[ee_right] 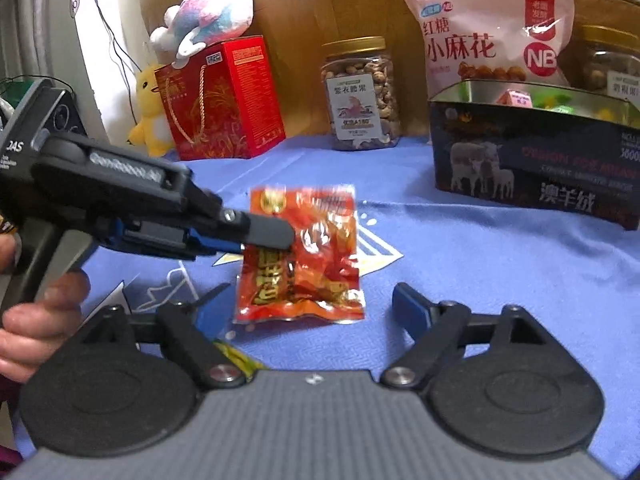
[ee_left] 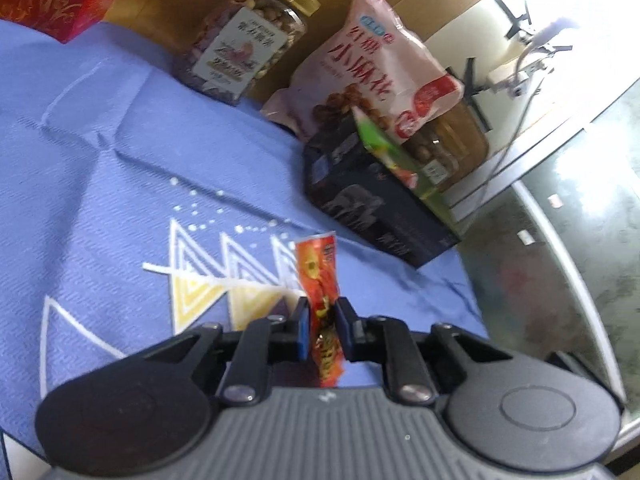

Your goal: Organize snacks

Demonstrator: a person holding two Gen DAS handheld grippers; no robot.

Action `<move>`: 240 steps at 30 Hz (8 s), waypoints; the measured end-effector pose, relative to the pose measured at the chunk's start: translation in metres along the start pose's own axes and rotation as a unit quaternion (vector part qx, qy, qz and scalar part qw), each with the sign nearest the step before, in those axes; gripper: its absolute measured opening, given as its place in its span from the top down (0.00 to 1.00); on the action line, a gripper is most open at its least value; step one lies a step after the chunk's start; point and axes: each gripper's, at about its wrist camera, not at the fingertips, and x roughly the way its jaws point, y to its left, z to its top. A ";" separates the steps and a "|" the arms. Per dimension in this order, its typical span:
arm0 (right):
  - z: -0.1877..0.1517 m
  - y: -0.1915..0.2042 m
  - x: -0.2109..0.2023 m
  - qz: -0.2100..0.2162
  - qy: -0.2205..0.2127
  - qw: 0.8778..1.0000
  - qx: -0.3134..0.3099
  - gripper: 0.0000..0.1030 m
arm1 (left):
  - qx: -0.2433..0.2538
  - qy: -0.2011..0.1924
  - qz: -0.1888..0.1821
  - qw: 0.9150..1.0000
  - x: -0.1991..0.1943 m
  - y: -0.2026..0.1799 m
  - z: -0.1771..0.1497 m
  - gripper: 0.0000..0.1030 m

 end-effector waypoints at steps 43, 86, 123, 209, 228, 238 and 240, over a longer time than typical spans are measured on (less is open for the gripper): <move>0.051 -0.099 -0.026 -0.309 -0.200 0.928 -0.056 0.58 | 0.136 0.005 0.020 0.991 0.160 -0.134 0.090 0.57; -0.033 -0.001 -0.037 0.170 0.087 0.964 0.186 0.72 | 0.024 0.040 0.013 0.999 -0.055 -0.002 -0.076 0.71; 0.099 -0.162 -0.029 0.101 -0.123 0.938 0.307 0.84 | 0.117 0.046 -0.032 0.992 0.114 -0.119 0.099 0.64; -0.016 -0.018 -0.111 -0.175 -0.177 0.950 0.191 0.22 | 0.319 -0.104 0.337 0.880 0.010 -0.146 -0.075 0.00; -0.017 -0.015 -0.112 -0.179 -0.181 0.947 0.195 0.19 | 0.297 -0.076 0.358 0.882 0.011 -0.135 -0.075 0.00; -0.021 -0.018 -0.109 -0.180 -0.174 0.947 0.203 0.18 | 0.298 -0.041 0.371 0.878 0.021 -0.127 -0.080 0.00; -0.022 -0.018 -0.109 -0.181 -0.172 0.947 0.204 0.18 | 0.298 -0.035 0.373 0.878 0.023 -0.125 -0.081 0.00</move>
